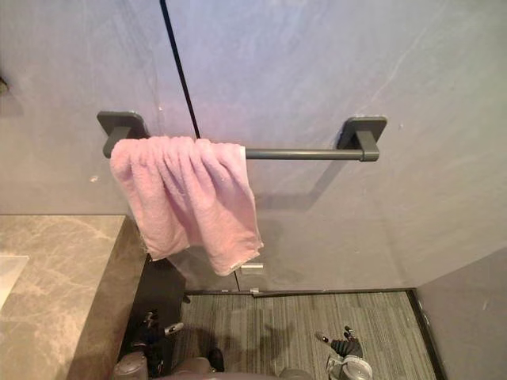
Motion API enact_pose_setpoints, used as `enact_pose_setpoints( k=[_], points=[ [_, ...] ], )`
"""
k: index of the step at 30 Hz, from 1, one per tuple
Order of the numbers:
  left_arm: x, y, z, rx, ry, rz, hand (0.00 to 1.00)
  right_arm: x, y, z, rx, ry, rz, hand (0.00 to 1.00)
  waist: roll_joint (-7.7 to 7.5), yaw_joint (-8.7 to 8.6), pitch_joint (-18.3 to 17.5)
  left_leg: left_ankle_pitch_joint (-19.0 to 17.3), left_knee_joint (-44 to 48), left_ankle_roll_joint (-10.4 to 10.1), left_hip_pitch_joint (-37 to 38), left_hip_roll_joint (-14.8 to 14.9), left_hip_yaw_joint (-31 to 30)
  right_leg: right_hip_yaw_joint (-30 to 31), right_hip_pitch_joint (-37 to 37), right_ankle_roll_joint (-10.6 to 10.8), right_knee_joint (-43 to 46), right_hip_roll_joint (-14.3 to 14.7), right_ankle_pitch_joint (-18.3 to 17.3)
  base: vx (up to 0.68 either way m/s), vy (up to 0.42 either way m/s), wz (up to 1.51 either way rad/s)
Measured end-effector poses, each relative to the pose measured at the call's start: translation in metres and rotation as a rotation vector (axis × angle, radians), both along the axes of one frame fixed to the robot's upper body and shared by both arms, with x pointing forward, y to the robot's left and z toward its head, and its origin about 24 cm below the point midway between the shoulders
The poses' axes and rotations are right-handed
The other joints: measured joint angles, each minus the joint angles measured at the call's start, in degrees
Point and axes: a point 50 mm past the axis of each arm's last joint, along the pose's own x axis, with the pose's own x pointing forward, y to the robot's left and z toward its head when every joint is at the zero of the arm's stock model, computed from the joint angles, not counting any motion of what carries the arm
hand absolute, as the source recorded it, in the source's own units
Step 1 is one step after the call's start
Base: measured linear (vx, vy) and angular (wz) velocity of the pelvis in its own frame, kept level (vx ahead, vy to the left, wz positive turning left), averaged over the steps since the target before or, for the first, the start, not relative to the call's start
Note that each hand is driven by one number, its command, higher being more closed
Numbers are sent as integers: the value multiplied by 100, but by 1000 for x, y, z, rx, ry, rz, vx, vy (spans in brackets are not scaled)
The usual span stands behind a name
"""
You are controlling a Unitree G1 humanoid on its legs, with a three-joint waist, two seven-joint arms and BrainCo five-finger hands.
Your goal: Organize washtable
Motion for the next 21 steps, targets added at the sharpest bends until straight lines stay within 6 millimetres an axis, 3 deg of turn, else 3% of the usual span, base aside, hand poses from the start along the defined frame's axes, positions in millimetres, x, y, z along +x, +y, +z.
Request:
enact_pose_setpoints(
  k=[4,5,10,12,21],
  points=[
    [28,0,48,36,-287,-17,0,0,-1,1,-10,-4,12,0,6,5,-2,277,-383,18,98,-57,-98,-60,-13,15,-69,-18,113,-109,16,10],
    [32,-1,64,45,-373,-27,0,2,-2,2,-16,-17,15,0,25,2,-12,342,-504,38,158,-83,-110,-53,-19,32,-77,-36,121,-117,31,4],
    [36,-5,98,60,-536,-46,0,1,-3,2,-23,-16,24,0,88,5,-77,426,-762,23,268,-115,-151,-46,-17,32,-122,-67,117,-82,25,-2],
    [44,-6,124,79,-660,-61,0,0,-3,2,-28,-12,36,0,90,9,-101,429,-774,18,269,-125,-205,-47,4,36,-160,-66,116,-15,4,4],
    [67,10,168,175,-840,-133,0,11,-12,10,-70,-40,98,0,123,4,-123,464,-774,43,371,-141,-327,-66,206,63,-316,-15,150,55,-17,3]
  ],
)
